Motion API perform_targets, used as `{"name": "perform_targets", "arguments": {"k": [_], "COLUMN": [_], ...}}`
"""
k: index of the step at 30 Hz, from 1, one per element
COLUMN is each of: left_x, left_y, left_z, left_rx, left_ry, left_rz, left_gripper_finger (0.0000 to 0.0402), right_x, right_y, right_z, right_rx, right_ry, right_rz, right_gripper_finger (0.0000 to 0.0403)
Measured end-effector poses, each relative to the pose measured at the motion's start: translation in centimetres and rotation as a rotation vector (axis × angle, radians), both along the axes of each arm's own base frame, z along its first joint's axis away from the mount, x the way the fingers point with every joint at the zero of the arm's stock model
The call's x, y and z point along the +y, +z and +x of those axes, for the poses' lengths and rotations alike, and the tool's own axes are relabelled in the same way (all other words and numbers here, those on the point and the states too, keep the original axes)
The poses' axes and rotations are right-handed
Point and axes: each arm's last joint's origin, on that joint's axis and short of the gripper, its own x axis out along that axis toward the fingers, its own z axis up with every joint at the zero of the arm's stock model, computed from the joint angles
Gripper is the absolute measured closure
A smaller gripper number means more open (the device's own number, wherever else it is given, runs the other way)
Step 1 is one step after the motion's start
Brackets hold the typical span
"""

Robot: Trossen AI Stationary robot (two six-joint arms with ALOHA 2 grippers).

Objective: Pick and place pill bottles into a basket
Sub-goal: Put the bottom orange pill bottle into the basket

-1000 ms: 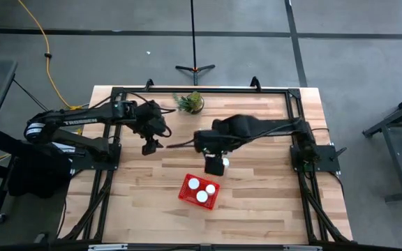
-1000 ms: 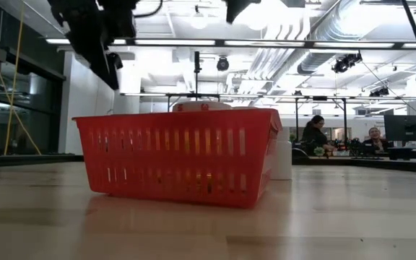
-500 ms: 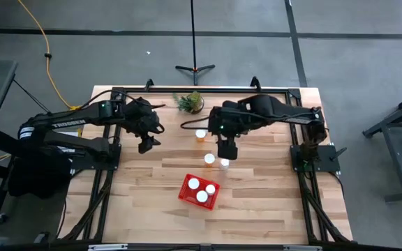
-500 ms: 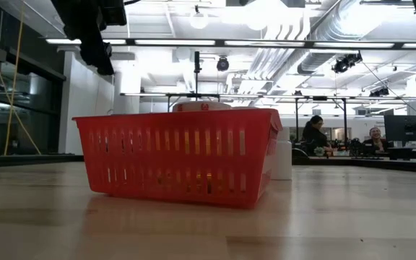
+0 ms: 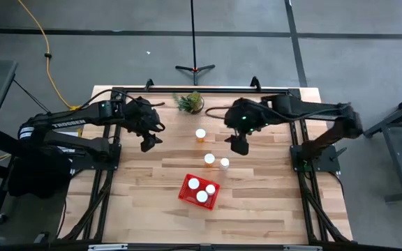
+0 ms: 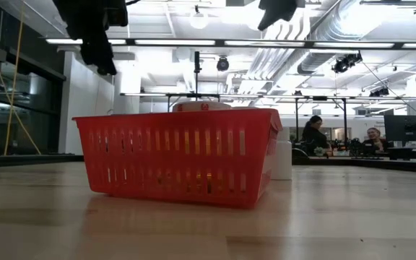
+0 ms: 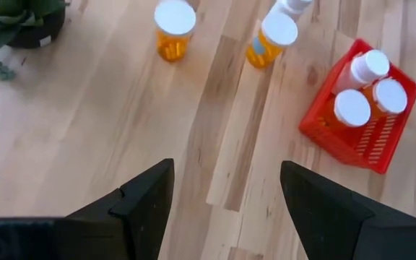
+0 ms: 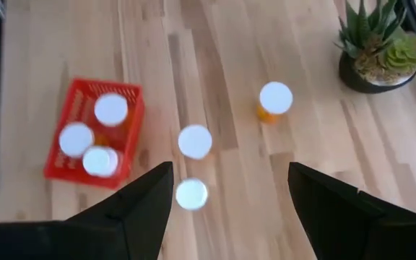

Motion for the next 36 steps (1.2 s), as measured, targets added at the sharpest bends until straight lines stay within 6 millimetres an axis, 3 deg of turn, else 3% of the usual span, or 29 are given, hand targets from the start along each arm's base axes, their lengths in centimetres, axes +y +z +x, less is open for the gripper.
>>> {"name": "perform_targets", "arguments": {"k": [5,13,18,31,36], "left_x": [0.2,0.4,0.4,0.5,0.5], "left_y": [0.5,0.7,0.6,0.6,0.6], "left_z": [0.6,0.9,0.9,0.9,1.1], "left_rx": [-0.076,-0.105,-0.1,-0.097,-0.11], "left_ry": [0.021,0.068,0.082,0.11,0.111], "left_rz": [0.003,0.032,0.023,0.033,0.036], "left_gripper_finger": [0.0115,0.0115,0.0115,0.0115,0.0115], "right_x": [-0.5,-1.1,-1.3,-0.6,-0.7], "right_y": [-2.4,-8.0,-10.4,-12.7,-13.5], "right_z": [-0.7,-1.0,-1.5,-1.4,-0.5], "right_rx": [-0.046,0.065,0.127,0.106,0.088], "right_ry": [-0.025,-0.048,-0.077,-0.099,-0.125], "right_rz": [0.06,0.129,0.169,0.285,0.307], "right_gripper_finger": [0.0139,0.0139,0.0139,0.0139,0.0139]}}
